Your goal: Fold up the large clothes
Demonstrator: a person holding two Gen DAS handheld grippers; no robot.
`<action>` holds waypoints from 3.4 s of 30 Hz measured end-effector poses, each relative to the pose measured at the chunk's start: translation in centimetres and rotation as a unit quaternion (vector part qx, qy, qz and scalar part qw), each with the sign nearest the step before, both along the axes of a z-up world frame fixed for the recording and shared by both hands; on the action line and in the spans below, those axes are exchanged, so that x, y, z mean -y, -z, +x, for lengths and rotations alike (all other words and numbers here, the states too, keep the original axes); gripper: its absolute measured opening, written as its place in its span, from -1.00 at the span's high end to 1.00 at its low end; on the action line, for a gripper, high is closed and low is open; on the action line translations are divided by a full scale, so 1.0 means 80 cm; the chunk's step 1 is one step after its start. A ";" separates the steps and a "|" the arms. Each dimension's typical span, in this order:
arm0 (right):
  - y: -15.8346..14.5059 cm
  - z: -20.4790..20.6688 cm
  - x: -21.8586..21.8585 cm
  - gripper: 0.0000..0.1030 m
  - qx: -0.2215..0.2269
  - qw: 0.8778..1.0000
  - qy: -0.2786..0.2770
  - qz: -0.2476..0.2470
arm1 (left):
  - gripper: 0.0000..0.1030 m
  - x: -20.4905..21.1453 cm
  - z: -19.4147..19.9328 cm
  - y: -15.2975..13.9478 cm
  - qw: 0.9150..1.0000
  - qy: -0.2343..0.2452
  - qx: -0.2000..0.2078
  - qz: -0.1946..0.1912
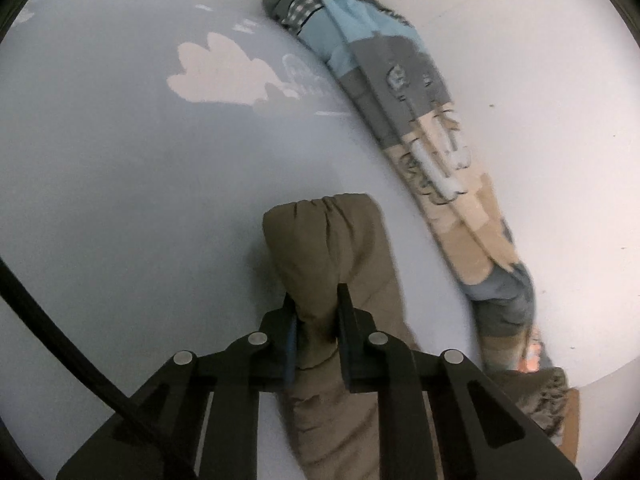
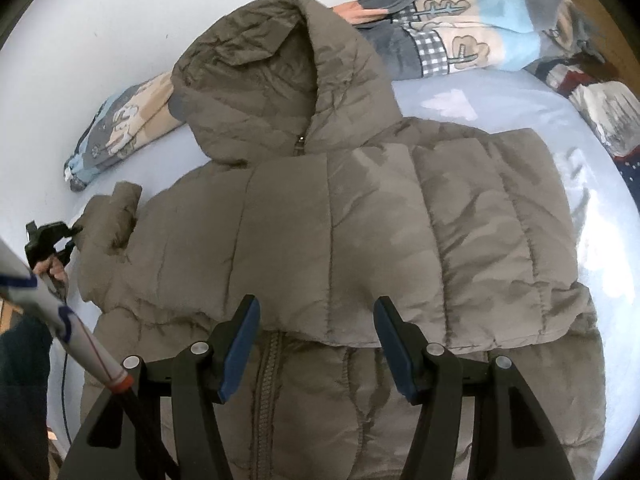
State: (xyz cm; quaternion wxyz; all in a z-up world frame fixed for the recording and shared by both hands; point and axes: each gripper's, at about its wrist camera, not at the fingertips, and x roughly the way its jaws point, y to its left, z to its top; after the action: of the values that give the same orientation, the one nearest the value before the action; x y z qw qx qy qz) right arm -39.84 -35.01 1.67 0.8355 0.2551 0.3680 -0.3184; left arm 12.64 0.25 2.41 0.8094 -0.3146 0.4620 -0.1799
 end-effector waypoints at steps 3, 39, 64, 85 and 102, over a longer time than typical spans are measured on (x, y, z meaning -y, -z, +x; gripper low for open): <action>-0.007 -0.008 0.004 -0.24 0.014 1.000 0.010 0.003 | 0.70 -0.002 -0.017 -0.024 1.000 0.010 0.013 -0.003; -0.094 -0.152 0.062 -0.24 0.148 0.981 0.123 0.022 | 0.70 0.365 -0.496 -0.234 0.907 0.380 0.179 0.022; -0.042 -0.150 0.094 -0.31 0.189 0.958 0.119 0.178 | -0.36 0.290 -0.533 -0.172 0.898 0.394 0.167 0.104; 0.018 -0.077 0.088 0.46 0.132 0.966 0.125 0.184 | -0.37 0.257 -0.367 -0.072 0.937 0.259 0.103 0.211; 0.012 -0.099 0.101 0.04 0.008 0.979 0.180 0.098 | -0.44 0.268 -0.386 -0.065 0.906 0.270 0.126 0.302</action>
State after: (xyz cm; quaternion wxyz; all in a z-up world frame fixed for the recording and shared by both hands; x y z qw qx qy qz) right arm -47.76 -43.12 0.73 0.7382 0.4008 0.3386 -0.4241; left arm -18.27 -21.19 7.57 0.8378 0.1063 0.4557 -0.2814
